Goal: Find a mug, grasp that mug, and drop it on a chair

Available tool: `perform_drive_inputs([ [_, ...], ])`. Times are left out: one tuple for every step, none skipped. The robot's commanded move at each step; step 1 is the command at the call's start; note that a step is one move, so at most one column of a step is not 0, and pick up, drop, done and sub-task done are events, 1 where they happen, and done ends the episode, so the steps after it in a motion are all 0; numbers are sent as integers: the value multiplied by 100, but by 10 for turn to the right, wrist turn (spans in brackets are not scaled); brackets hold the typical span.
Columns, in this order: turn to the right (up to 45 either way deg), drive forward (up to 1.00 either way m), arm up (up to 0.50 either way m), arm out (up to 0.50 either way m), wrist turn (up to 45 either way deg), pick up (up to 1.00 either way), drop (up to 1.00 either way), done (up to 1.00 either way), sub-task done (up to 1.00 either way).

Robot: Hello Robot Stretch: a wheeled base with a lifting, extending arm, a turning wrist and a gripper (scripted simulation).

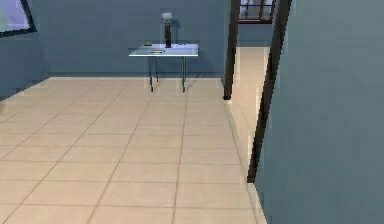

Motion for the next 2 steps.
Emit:
perform_drive_inputs([
  [0, 100, 0, 0, 0, 0, 0, 0, 0],
  [0, 20, 0, 0, 0, 0, 0, 0, 0],
])
